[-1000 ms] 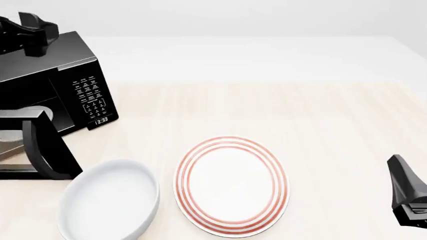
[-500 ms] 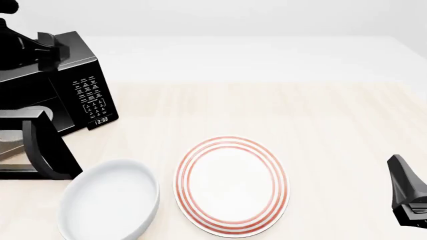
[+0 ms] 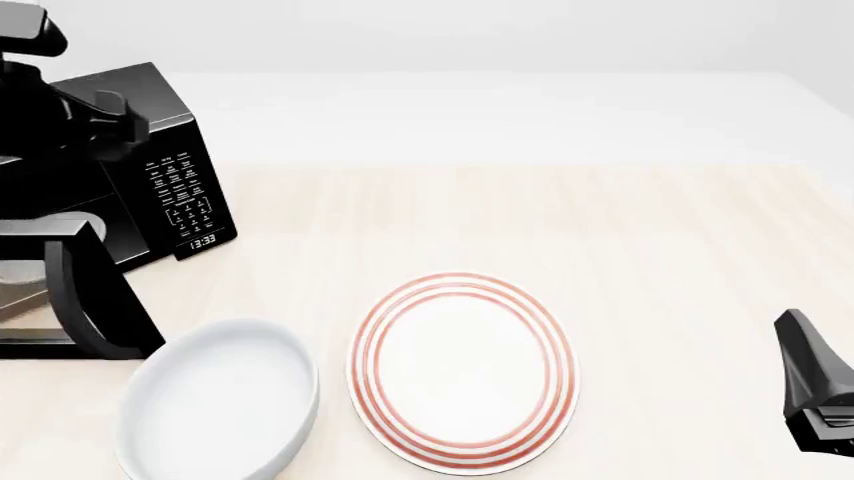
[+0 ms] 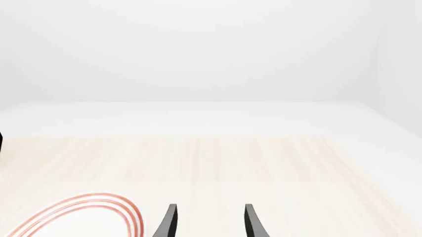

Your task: Open the microwave.

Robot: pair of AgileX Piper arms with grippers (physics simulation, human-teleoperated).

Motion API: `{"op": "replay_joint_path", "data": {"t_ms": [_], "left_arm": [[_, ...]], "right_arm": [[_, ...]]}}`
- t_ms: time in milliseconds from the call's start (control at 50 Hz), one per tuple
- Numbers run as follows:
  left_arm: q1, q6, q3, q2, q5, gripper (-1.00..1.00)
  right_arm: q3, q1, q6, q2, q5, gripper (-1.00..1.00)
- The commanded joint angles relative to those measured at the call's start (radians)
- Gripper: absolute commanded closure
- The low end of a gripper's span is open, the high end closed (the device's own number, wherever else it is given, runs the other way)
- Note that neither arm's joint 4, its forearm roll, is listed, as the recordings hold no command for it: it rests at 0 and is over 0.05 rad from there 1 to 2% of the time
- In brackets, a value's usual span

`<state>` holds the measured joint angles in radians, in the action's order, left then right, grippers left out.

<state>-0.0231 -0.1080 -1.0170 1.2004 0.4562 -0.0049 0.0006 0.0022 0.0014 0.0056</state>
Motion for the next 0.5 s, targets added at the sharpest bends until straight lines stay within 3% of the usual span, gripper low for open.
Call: {"op": "replay_joint_path", "data": {"t_ms": [20, 500], "left_arm": [[-0.029, -0.002, -0.013, 0.046, 0.000, -1.00], [-0.094, 0.014, -0.030, 0.128, -0.007, -1.00]], "right_arm": [[0.000, 0.000, 0.000, 0.000, 0.000, -1.00], [0.000, 0.000, 0.000, 0.000, 0.000, -1.00]]}}
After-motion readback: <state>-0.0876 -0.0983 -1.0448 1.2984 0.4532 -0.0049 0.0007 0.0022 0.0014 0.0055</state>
